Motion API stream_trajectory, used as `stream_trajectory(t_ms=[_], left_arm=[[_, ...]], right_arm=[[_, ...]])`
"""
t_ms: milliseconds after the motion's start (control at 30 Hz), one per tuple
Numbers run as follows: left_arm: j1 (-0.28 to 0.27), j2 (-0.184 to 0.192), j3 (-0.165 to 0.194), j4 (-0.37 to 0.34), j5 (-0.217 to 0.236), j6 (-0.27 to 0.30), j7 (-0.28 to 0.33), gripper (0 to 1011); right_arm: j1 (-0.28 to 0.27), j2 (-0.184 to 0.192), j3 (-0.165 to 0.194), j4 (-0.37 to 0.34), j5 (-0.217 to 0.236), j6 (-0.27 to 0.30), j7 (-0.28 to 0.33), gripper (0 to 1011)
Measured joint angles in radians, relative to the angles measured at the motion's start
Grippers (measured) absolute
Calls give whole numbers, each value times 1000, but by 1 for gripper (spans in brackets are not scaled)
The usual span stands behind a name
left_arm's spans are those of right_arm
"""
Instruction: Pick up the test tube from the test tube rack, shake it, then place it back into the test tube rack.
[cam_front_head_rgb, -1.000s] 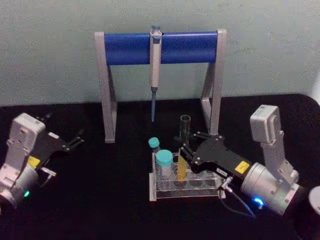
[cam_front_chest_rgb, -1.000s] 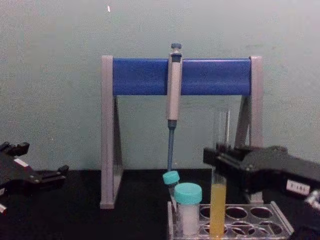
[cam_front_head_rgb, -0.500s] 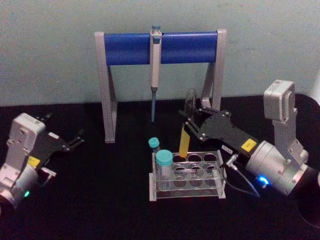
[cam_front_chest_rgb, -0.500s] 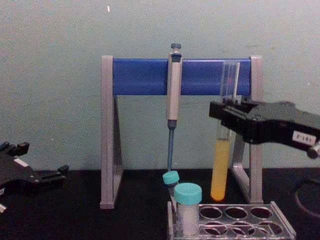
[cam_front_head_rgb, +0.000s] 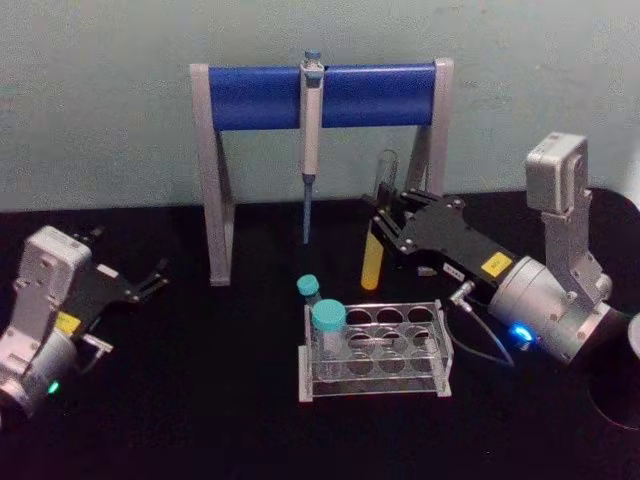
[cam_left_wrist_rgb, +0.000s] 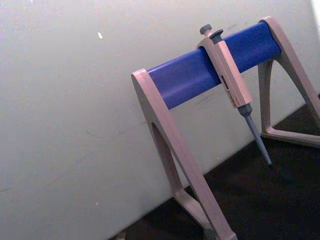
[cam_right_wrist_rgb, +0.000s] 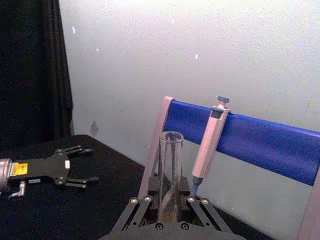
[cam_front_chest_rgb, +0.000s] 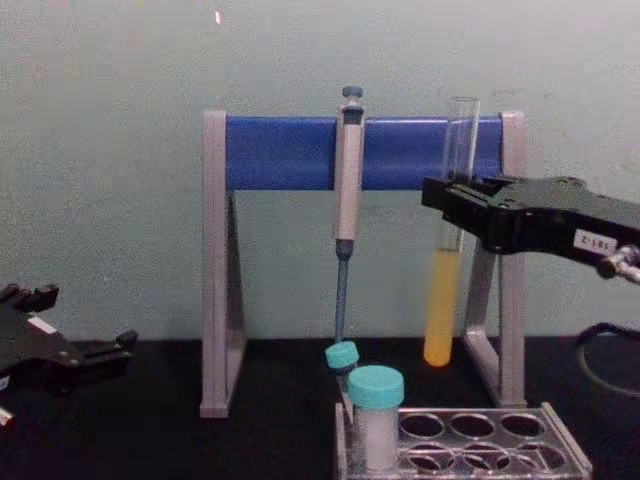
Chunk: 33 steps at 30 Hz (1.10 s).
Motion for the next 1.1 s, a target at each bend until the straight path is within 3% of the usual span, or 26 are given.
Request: stream_trajectory(t_ms=[367,767,967,1100], left_arm=[[0,0,0,0,0,0,0,1001],[0,0,0,0,0,0,0,1001],[0,0,0,0,0,0,0,1001],[0,0,0,0,0,0,0,1001]], right_arm=[[-15,11,29,-9,-9,2,-26,234],[-118,75,83,-115,-15,37,-38,234],[-134,82,74,-136,23,45,2,234],[-112,72,48,-119,49,47,30,234]])
